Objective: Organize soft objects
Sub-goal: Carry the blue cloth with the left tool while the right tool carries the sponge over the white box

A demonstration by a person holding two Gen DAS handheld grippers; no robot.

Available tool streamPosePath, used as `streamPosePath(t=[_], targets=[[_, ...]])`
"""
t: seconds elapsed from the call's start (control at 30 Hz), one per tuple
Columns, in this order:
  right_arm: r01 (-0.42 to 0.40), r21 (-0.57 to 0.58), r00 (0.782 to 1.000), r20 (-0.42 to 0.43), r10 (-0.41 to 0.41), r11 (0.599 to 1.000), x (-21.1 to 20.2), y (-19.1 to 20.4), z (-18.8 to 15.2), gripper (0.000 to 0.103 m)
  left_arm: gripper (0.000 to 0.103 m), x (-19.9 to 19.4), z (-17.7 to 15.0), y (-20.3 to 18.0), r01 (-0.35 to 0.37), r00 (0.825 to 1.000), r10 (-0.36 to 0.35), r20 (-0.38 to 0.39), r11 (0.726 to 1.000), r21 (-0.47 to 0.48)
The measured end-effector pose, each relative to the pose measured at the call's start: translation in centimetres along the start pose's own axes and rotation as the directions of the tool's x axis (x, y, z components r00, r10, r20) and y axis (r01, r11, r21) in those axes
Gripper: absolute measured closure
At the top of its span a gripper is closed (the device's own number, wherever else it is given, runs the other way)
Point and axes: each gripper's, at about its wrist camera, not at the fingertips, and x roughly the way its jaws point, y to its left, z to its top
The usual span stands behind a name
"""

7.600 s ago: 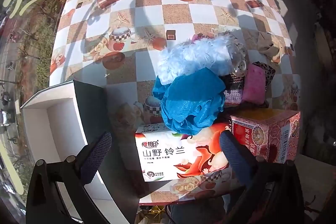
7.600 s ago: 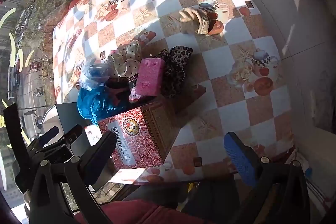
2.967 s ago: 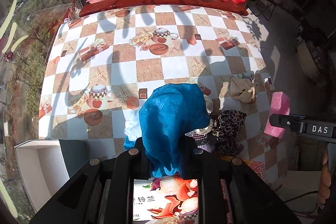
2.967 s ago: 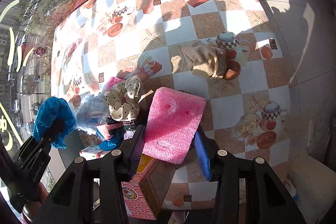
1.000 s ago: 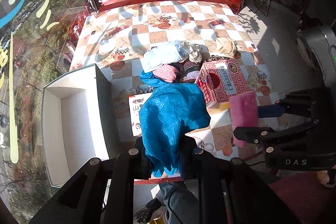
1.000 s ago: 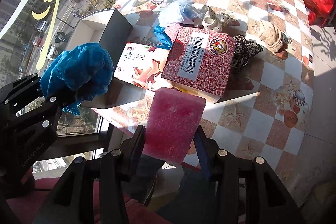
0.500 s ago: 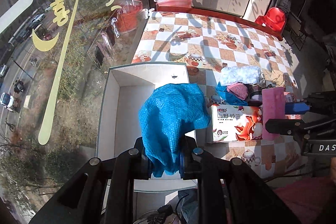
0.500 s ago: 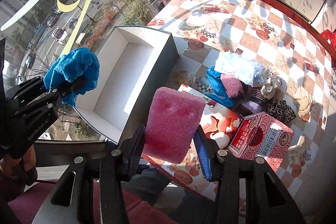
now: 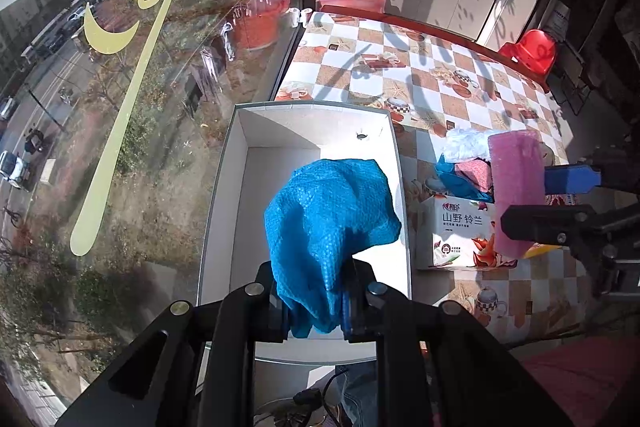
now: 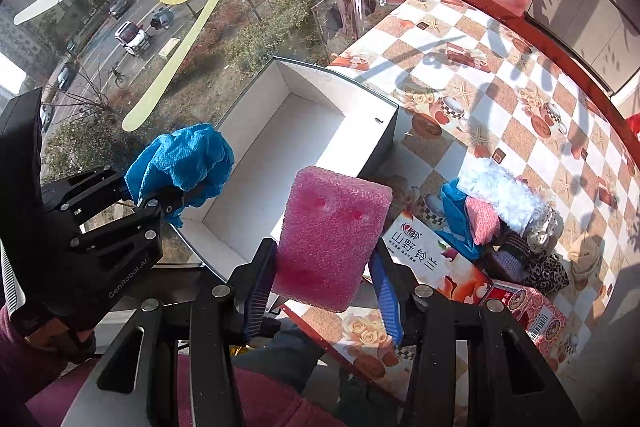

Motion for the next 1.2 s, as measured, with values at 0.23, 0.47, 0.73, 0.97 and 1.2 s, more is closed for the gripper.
streamPosePath(t=[0.23,0.47,0.73,0.97,1.2], targets=[[-0.004,-0.015,1.000,-0.007,0.004,1.000,0.3,1.0,1.2,0.055,0.084,1.0,-0.5,0.9,0.007,1.000,-0.007,-0.021,1.000,-0.029],[-0.011,-0.074,0.999,-0.040,0.008,0.997,1.3,2.7,1.7,0.055,0.084,2.3,-0.9,1.8,-0.007,0.999,0.004,-0.054,0.999,-0.050],[-0.029,-0.136,0.997,-0.071,0.020,0.990,2.3,4.3,2.4,0.055,0.084,3.3,-1.0,2.9,-0.016,0.997,0.010,-0.078,0.997,-0.075],[-0.045,-0.158,0.995,-0.100,0.030,0.986,3.2,5.0,2.5,0.055,0.084,4.2,-1.3,3.4,-0.024,0.993,0.015,-0.115,0.997,-0.074],[-0.059,-0.161,0.991,-0.129,0.038,0.985,3.9,5.3,2.5,0.055,0.083,4.8,-1.4,3.7,-0.021,0.990,0.011,-0.139,0.997,-0.072]])
